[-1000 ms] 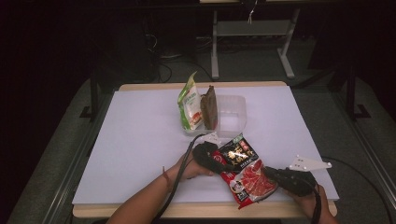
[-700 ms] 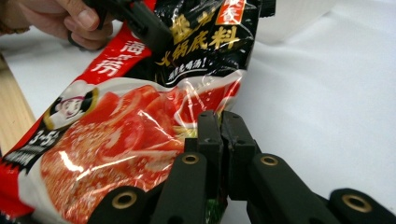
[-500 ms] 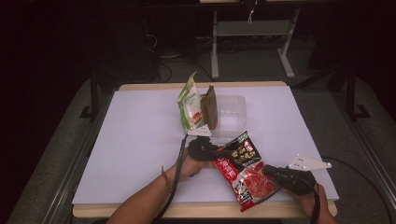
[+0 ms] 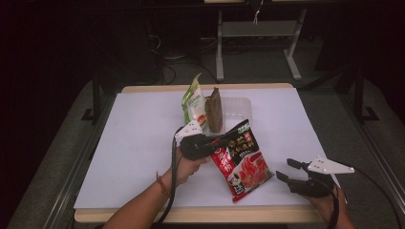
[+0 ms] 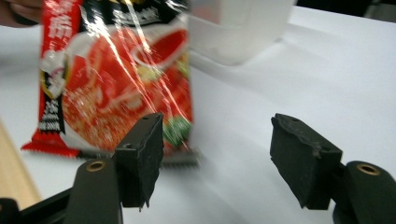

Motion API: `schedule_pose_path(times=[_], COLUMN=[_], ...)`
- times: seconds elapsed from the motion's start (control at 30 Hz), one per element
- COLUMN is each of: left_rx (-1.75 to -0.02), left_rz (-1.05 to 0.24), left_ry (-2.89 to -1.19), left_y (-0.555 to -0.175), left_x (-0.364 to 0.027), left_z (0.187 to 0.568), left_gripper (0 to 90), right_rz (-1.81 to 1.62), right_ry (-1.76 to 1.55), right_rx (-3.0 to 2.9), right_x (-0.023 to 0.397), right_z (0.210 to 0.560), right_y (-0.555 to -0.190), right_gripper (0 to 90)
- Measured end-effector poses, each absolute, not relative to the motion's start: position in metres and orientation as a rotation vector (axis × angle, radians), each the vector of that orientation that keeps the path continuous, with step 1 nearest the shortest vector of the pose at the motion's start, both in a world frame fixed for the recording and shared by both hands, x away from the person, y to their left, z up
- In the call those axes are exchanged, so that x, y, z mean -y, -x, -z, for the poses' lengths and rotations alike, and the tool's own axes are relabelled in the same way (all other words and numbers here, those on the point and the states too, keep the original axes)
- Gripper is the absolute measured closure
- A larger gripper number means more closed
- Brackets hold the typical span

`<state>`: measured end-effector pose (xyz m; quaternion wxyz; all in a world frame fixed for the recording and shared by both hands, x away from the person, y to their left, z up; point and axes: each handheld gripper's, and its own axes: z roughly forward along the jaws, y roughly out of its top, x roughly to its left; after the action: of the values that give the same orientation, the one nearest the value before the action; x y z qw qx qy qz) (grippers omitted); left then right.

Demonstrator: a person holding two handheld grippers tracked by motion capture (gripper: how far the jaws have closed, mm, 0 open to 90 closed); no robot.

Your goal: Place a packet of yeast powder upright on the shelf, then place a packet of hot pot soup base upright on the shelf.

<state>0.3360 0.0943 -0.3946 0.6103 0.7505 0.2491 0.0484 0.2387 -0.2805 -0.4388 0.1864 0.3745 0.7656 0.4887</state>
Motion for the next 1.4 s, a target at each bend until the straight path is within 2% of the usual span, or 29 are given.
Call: schedule_pose_path(times=[1.0,1.4], left_rx=[-0.562,-0.514], left_rz=[-0.293,-0.358], left_ry=[-1.630,-1.617], left_y=[-0.320,-0.317], left_x=[-0.107,-0.097], left_z=[0.373,0.348], left_gripper=[77.9,77.7], right_rz=[-1.339,-1.336], right_ry=[-1.115,-1.128], right_rx=[-2.125,-2.124], right_x=[0.285,0.286], right_z=[0.442,0.443], right_y=[-0.246,-0.241], right_gripper=[34.1,34.1])
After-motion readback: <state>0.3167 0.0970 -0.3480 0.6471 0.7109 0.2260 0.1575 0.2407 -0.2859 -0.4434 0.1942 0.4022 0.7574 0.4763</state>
